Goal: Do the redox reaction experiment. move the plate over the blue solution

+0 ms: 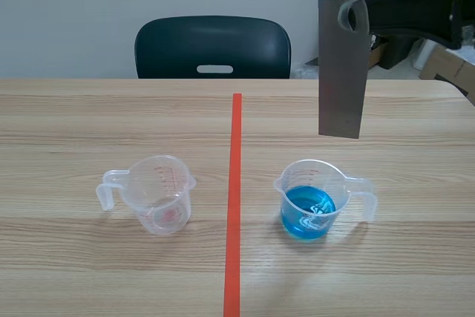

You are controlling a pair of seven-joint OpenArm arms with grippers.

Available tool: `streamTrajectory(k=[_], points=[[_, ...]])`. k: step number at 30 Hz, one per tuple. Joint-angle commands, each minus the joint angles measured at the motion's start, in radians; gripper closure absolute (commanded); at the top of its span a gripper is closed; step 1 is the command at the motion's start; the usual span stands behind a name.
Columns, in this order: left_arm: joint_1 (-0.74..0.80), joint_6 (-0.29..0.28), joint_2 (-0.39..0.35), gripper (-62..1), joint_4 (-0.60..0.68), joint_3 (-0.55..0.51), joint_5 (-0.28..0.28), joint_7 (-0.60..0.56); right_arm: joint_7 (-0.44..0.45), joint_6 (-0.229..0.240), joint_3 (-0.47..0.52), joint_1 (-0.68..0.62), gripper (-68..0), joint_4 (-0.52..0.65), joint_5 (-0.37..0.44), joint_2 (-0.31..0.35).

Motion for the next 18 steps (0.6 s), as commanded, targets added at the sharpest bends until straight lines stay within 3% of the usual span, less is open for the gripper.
streamTrajectory(k=[1, 8, 13, 18], points=[[-0.018, -0.003, -0.03, -5.2, 0.04, -0.003, -0.043, 0.014, 0.022, 0.008, 0.014, 0.017, -0.6, 0.002, 0.015, 0.014], [-0.122, -0.021, -0.114, -2.7, 0.209, 0.001, -0.139, 0.313, 0.021, 0.008, 0.014, 0.017, -0.6, 0.002, 0.015, 0.014], [-0.226, -0.02, -0.141, -2.5, 0.324, 0.052, -0.238, 0.544, 0.021, 0.008, 0.014, 0.017, -0.6, 0.002, 0.018, 0.014], [-0.345, -0.018, -0.147, -2.5, 0.366, 0.161, -0.276, 0.64, 0.021, 0.008, 0.014, 0.017, -0.6, 0.002, 0.019, 0.014]])
